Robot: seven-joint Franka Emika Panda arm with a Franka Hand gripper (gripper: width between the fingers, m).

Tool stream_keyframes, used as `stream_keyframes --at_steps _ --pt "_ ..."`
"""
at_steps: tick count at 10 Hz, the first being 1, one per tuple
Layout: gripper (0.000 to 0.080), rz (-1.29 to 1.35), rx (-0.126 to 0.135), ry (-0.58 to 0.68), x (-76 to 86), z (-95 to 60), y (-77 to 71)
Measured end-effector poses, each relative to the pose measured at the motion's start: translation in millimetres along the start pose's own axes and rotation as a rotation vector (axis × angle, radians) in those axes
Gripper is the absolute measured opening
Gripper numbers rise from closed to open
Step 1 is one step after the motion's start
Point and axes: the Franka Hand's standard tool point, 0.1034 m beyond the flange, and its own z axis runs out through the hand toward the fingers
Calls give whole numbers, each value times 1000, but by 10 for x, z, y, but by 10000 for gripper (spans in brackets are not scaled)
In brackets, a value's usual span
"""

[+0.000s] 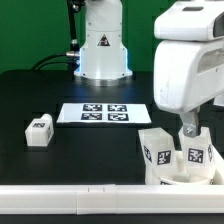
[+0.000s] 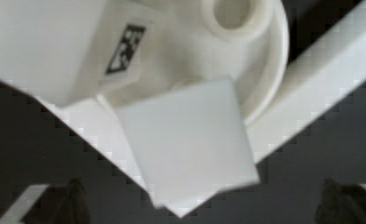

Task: Assemble stool

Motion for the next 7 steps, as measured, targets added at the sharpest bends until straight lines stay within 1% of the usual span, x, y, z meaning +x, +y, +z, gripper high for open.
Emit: stream_keyframes --at_steps 1,2,3,4,5,6,7 --pt "649 -55 0 0 -4 2 3" --pt "649 -84 4 -3 -30 41 20" --pt "649 -94 11 -10 -70 145 62" --pt "649 -97 5 -4 -55 241 60" --pt "649 -68 -1 3 -14 306 12" --pt "649 -41 0 4 11 330 -27" --pt "649 -34 -1 5 -1 322 -4"
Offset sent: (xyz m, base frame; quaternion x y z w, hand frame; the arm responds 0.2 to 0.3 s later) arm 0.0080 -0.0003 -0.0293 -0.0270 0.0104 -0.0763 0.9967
